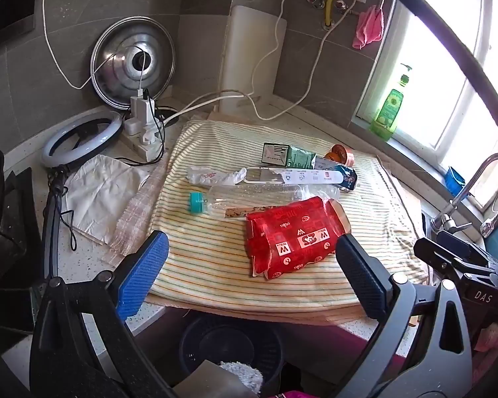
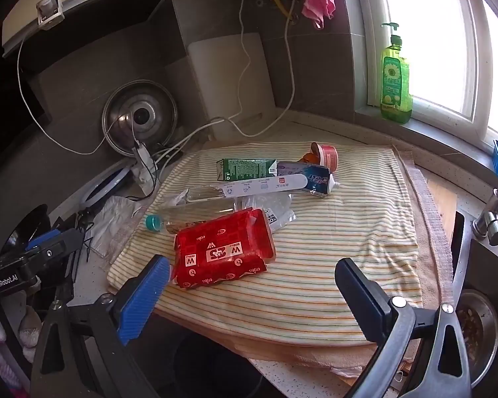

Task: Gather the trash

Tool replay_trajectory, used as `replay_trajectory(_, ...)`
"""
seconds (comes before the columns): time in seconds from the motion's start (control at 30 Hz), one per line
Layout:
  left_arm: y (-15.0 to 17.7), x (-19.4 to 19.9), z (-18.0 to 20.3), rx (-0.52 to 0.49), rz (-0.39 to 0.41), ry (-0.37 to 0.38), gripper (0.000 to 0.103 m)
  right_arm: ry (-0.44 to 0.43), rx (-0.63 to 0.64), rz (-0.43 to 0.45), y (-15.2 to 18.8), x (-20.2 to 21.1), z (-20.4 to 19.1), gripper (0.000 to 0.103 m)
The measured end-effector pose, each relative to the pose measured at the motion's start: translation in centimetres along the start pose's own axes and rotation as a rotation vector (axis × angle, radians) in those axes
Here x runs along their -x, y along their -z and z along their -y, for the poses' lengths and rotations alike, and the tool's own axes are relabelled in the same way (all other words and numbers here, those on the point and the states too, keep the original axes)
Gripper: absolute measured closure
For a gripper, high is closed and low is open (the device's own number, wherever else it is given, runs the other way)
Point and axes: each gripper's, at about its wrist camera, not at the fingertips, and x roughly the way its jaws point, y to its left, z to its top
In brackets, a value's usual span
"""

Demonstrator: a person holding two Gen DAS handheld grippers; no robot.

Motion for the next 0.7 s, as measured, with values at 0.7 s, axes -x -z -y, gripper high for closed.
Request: replay_trajectory(0.7, 0.41, 0.19, -0.28, 0.008, 0.002, 0.004, 0.001, -0.055, -0.011, -0.016, 0.38, -0.15, 1.23, 0.002)
